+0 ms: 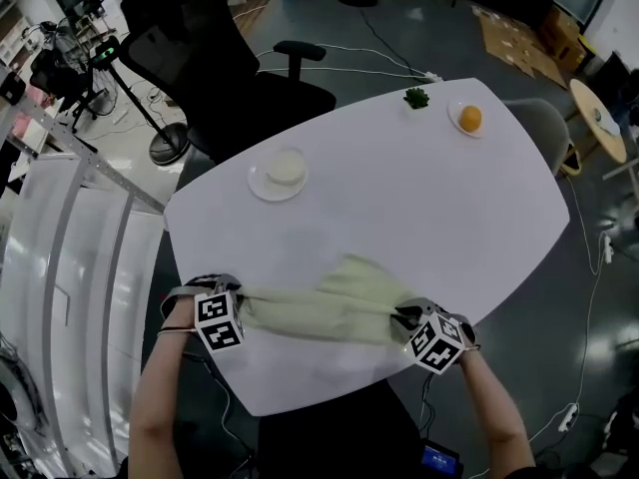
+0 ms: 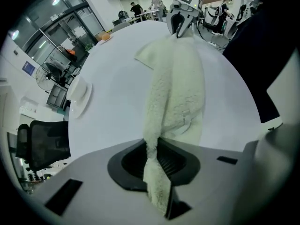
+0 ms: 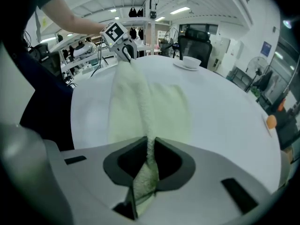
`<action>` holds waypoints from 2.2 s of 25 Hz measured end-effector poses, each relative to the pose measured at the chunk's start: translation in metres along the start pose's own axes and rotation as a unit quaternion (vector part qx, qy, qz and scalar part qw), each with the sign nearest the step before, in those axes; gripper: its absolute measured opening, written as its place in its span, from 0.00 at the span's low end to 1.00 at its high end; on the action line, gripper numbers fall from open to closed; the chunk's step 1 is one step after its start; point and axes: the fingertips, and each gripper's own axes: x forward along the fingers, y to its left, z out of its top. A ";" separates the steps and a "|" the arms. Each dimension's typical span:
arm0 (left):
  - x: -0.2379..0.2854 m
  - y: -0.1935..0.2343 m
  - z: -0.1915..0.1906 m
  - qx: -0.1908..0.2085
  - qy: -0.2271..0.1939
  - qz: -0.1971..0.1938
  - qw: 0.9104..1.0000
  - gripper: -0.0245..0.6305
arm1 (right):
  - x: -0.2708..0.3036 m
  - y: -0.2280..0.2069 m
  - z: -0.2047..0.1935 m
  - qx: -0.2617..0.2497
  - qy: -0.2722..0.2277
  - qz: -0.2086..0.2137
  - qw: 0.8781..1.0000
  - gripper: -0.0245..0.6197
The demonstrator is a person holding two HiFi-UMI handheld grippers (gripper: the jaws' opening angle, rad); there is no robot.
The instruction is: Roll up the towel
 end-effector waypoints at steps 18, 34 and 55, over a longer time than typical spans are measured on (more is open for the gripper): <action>-0.050 0.012 0.021 -0.042 -0.073 0.046 0.995 0.51 | -0.058 -0.019 0.012 0.013 -0.056 -0.083 0.995 0.36; -0.010 -0.063 0.019 0.014 -0.044 0.028 0.999 0.31 | -0.016 0.052 -0.027 -0.044 -0.001 -0.045 0.998 0.32; -0.043 -0.076 0.020 0.071 -0.038 0.075 0.994 0.13 | -0.056 0.046 -0.021 -0.073 -0.010 -0.130 0.989 0.10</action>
